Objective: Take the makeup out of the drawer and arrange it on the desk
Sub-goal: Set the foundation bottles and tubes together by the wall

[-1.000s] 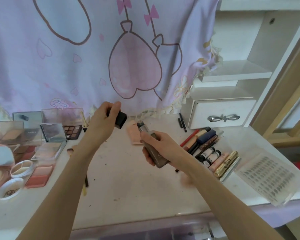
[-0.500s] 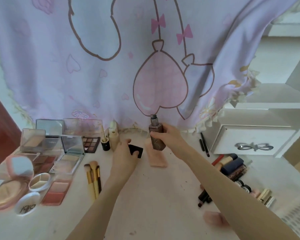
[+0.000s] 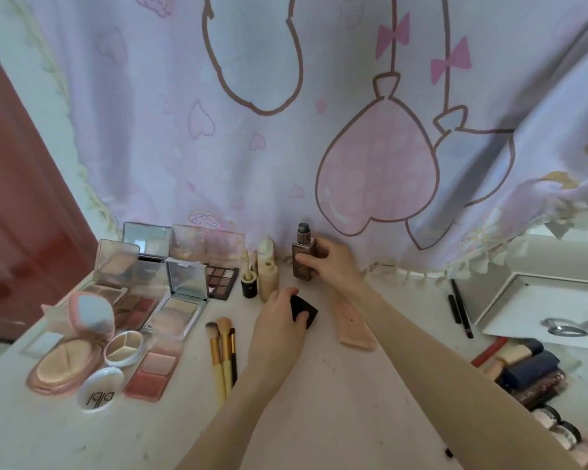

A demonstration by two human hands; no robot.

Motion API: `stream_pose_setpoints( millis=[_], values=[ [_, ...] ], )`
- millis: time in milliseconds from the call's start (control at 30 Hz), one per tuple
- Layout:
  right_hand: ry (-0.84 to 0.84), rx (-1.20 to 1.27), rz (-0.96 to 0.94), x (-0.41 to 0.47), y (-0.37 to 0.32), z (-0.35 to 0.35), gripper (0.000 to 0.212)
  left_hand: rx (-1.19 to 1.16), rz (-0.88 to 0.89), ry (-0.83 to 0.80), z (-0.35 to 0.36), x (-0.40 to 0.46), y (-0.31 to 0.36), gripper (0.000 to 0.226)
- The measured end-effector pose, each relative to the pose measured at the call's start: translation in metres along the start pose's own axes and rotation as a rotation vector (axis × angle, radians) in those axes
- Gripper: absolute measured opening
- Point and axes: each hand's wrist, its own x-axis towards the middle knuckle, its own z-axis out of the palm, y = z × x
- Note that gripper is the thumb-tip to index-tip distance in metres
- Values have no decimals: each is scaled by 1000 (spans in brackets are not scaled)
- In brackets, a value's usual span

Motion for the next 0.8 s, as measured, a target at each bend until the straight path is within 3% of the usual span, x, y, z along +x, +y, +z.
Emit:
stream_pose_setpoints(
  millis=[367, 567, 667, 800],
  values=[
    [84, -153, 21, 15, 11, 7, 37, 49, 89, -41, 0, 6, -5, 43],
    [141, -319, -10, 12, 7, 7, 30, 34, 68, -33, -1, 3, -6, 44],
    [163, -247, 16, -1, 4, 3, 25, -12, 65, -25, -5, 1, -9, 41],
    [-65, -91, -16, -36, 1, -13, 15, -72, 69, 18, -14, 2, -9, 40]
  ],
)
